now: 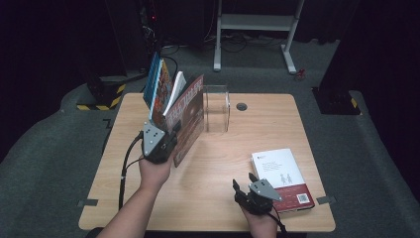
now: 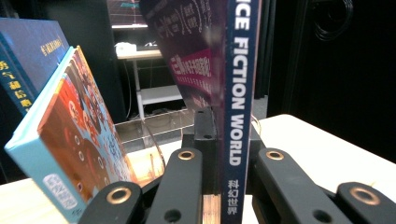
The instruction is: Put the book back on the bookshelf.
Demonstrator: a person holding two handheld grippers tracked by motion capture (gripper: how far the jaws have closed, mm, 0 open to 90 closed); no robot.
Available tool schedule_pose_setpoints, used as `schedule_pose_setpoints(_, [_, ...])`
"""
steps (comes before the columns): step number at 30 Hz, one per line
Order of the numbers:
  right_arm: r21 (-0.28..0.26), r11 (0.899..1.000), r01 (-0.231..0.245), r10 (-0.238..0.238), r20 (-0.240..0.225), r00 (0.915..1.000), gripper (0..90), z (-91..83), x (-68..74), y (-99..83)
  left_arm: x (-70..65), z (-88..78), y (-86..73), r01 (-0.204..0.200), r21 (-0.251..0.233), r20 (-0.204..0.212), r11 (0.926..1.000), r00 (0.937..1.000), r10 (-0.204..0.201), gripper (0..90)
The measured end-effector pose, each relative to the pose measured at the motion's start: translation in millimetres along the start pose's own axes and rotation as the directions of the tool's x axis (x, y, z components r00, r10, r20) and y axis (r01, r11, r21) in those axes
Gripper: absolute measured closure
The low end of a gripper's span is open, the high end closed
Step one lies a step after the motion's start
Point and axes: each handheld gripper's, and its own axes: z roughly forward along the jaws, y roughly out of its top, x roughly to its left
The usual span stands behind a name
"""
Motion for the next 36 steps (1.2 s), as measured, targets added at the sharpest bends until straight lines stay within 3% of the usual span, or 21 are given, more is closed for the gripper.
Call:
schedule_pose_setpoints(14, [0.000, 1.000, 0.006, -0.006, -0.008, 0.9999, 37.4, -0.6, 1.0, -0.3, -3.1, 21.6, 0.4, -0.017, 0.014, -0.041, 0.9997, 0.9990, 0.018, 84.1])
schedule_pose_setpoints(24, [0.002, 1.000, 0.010, -0.010, -0.026, 0.9996, 37.1, -1.4, 0.1, 1.1, -1.8, 32.3, -1.4, 0.008, 0.015, -0.070, 0.9999, 0.9975, -0.007, 84.1])
schedule_pose_setpoints(36, [-0.006, 1.000, 0.010, -0.010, -0.044, 0.9990, 37.2, -2.0, -0.2, 2.2, -11.0, 52.9, -0.4, -0.007, 0.015, -0.100, 0.9999, 0.9950, 0.009, 84.1])
